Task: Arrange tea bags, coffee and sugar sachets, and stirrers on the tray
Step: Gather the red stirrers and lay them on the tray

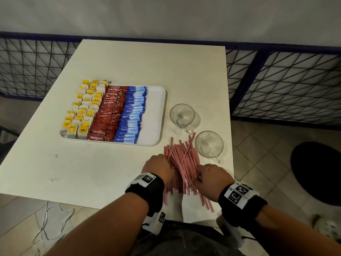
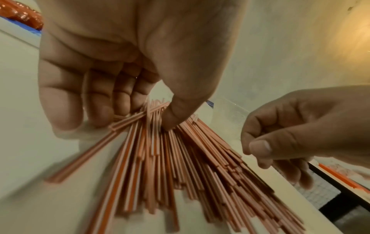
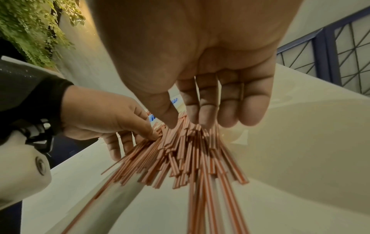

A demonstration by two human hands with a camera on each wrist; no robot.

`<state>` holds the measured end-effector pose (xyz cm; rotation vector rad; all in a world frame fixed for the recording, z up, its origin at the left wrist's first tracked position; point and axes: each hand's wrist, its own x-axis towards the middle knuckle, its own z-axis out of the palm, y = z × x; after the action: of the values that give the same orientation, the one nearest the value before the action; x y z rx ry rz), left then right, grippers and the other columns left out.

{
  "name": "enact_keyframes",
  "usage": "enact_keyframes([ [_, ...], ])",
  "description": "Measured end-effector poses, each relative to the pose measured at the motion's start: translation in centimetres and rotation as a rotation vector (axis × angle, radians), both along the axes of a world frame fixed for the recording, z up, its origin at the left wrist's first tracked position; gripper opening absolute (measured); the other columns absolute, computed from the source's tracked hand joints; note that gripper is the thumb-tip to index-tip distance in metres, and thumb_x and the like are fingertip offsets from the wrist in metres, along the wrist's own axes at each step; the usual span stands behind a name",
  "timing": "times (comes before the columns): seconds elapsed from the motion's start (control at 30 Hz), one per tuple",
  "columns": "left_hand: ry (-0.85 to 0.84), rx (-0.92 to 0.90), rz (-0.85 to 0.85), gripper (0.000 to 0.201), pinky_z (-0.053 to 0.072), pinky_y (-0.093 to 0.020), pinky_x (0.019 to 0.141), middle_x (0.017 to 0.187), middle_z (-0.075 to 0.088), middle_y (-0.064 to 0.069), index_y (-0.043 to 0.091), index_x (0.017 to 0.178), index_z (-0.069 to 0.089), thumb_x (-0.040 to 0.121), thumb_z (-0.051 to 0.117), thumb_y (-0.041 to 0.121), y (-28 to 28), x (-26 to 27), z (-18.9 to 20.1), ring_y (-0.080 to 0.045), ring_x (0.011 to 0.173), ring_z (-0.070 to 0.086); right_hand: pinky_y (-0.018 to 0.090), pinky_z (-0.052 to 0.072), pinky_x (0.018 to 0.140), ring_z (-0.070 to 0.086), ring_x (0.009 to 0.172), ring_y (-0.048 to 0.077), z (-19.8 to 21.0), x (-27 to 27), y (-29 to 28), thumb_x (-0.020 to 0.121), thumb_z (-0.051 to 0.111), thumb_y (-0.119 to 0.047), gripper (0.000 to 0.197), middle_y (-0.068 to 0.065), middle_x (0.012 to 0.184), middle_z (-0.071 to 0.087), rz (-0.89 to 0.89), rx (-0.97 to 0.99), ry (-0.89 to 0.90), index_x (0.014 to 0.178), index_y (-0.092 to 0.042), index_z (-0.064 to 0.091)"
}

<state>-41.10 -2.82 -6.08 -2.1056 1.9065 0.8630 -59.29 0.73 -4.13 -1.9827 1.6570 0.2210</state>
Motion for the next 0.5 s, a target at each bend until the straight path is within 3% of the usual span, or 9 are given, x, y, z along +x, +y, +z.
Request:
enact_keyframes([
  [0.13, -0.08, -0.032, -0.074, 0.055, 0.052, -0.035, 0.078, 0.099, 0.063, -0.007, 0.016, 0.098, 0.06, 0.077, 0.054, 0.066, -0.5, 0.1, -0.6, -0.028, 0.095, 0.061, 0.03, 0.04, 0.071, 0.06, 0.097, 0.026, -0.1, 0.1, -0.2, 0.093, 0.045, -0.042, 0.032, 0.008, 0.108, 0.059, -0.033, -0.013, 0.034, 0.109, -0.014, 0.05],
  [0.27, -0.046, -0.047, -0.075, 0.05, 0.052, -0.035, 0.078, 0.102, 0.064, -0.009, 0.014, 0.096, 0.059, 0.082, 0.049, 0.061, -1.1, 0.9, -1.2, -0.028, 0.092, 0.061, 0.033, 0.044, 0.079, 0.059, 0.104, 0.027, -0.3, 0.6, -0.4, 0.094, 0.042, -0.051, 0.046, 0.01, 0.115, 0.057, -0.109, 0.034, 0.046, 0.115, -0.011, 0.047],
  [0.33, -0.058, -0.052, -0.059, 0.068, 0.052, -0.036, 0.076, 0.101, 0.063, -0.01, 0.013, 0.097, 0.06, 0.078, 0.041, 0.075, -1.1, 1.1, -1.3, -0.028, 0.091, 0.061, 0.034, 0.045, 0.081, 0.058, 0.105, 0.027, -0.6, 1.0, -0.5, 0.094, 0.043, -0.052, 0.047, 0.01, 0.116, 0.056, -0.132, 0.049, 0.027, 0.116, -0.011, 0.045],
  [0.4, -0.05, -0.027, -0.004, 0.089, 0.05, -0.035, 0.076, 0.104, 0.058, -0.009, 0.013, 0.104, 0.057, 0.065, 0.038, 0.09, -0.7, 0.4, -1.0, -0.029, 0.096, 0.06, 0.034, 0.045, 0.083, 0.057, 0.107, 0.027, -0.8, 1.6, -0.6, 0.093, 0.048, -0.049, 0.046, 0.009, 0.118, 0.053, -0.146, 0.069, -0.009, 0.119, -0.012, 0.042],
  [0.5, -0.057, 0.015, 0.074, 0.098, 0.049, -0.039, 0.086, 0.117, 0.051, -0.01, 0.015, 0.121, 0.047, 0.057, 0.051, 0.089, -0.4, -0.9, -0.4, -0.031, 0.107, 0.057, 0.033, 0.045, 0.084, 0.056, 0.108, 0.026, -1.1, 2.4, -0.5, 0.091, 0.053, -0.044, 0.045, 0.009, 0.119, 0.051, -0.136, 0.072, -0.038, 0.12, -0.013, 0.039],
])
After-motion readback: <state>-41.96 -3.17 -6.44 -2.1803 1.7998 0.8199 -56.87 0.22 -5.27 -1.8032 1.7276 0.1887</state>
